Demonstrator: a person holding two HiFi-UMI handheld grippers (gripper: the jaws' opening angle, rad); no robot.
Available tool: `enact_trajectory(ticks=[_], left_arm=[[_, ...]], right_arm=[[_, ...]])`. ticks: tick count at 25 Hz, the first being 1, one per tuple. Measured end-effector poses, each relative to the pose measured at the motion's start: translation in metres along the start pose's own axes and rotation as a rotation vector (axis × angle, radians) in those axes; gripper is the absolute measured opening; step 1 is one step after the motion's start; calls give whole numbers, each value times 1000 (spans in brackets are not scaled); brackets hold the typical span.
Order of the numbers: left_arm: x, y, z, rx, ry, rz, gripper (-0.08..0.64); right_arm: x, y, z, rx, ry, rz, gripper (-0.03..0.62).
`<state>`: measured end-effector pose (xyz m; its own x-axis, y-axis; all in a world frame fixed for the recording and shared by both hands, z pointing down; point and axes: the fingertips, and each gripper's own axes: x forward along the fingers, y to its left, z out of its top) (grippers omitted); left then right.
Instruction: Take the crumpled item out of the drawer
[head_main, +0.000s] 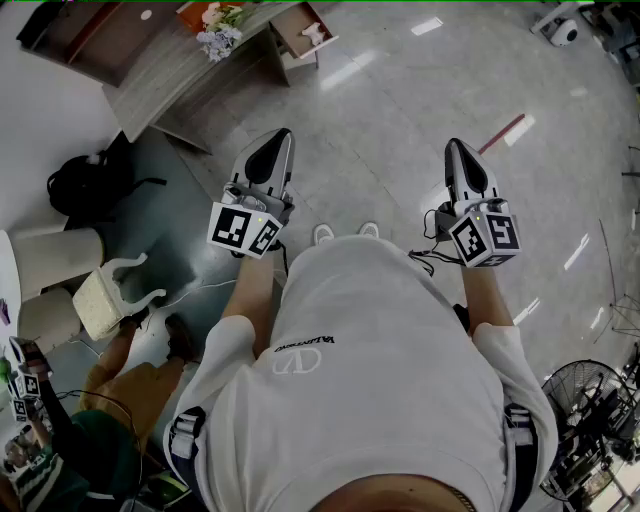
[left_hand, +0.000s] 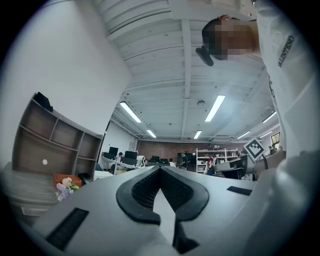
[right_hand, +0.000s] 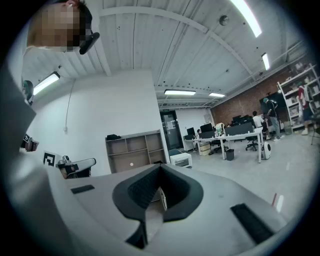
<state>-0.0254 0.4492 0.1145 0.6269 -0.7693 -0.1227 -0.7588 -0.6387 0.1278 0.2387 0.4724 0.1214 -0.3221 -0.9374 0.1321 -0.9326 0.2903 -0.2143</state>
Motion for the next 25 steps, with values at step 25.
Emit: enact_trajectory(ticks=[25], left_arm=[[-34,36,-3,-24,9,19,0]], right_arm=[[28,43,-4,-44,54,68,2]])
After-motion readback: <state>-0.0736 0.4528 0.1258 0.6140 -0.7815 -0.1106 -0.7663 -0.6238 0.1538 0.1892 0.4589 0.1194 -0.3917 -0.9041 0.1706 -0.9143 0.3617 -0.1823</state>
